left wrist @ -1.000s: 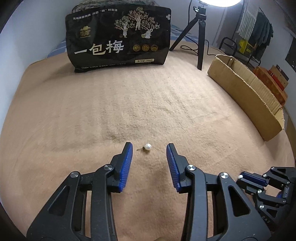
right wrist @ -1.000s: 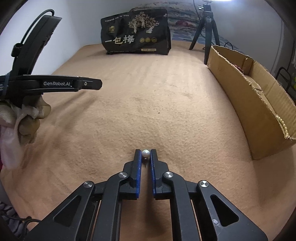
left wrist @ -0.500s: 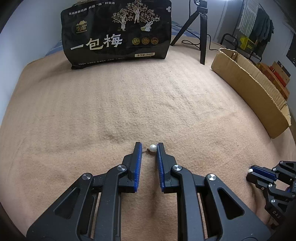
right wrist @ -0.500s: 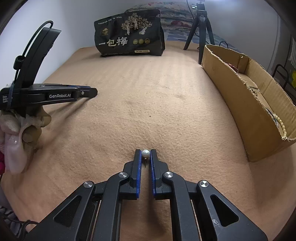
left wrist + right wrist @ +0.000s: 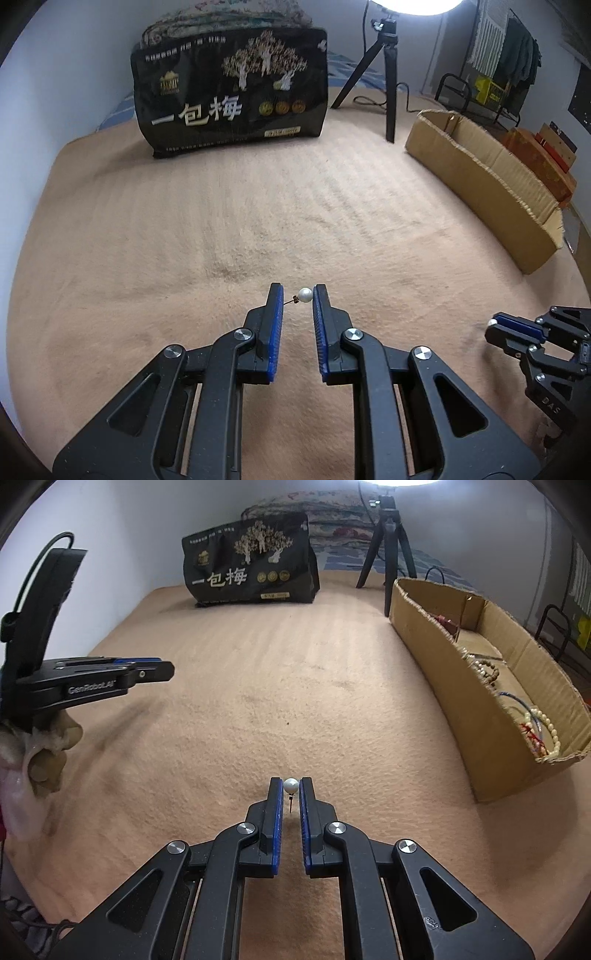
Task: Organize jewelry
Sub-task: 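Carry the pearl earring in the right tool over the cardboard box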
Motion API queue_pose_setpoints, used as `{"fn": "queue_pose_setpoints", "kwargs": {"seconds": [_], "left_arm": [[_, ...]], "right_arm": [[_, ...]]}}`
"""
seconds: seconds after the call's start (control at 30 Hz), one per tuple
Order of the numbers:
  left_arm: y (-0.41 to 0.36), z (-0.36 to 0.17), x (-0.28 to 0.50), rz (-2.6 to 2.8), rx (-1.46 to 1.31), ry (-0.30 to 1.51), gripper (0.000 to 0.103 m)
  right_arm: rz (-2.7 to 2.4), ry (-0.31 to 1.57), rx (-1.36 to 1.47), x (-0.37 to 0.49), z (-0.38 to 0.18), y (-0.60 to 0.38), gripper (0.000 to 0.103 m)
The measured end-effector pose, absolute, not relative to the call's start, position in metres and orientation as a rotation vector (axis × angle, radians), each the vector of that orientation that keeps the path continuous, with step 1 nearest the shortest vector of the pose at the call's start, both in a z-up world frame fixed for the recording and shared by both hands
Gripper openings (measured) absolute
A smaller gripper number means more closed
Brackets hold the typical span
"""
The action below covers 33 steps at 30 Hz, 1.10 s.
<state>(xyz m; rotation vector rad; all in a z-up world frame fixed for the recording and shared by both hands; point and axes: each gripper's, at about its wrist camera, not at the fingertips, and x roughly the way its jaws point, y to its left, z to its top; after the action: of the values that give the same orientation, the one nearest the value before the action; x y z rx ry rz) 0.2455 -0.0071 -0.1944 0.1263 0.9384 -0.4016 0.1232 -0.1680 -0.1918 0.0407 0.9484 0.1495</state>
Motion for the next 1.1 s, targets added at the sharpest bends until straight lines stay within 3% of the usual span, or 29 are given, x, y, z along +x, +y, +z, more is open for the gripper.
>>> {"fn": "queue_pose_setpoints", "kwargs": {"seconds": [0.83,1.1], "left_arm": [[0.025,-0.112,0.218,-0.356,0.065,0.805,0.005],[0.002,-0.08,0.205,-0.41,0.053,0.751,0.005]], "right_arm": [[0.143,0.854,0.075,0.11,-0.138,-0.195,0.007],[0.119,0.817,0.07,0.115,-0.104,-0.225,0.007]]}}
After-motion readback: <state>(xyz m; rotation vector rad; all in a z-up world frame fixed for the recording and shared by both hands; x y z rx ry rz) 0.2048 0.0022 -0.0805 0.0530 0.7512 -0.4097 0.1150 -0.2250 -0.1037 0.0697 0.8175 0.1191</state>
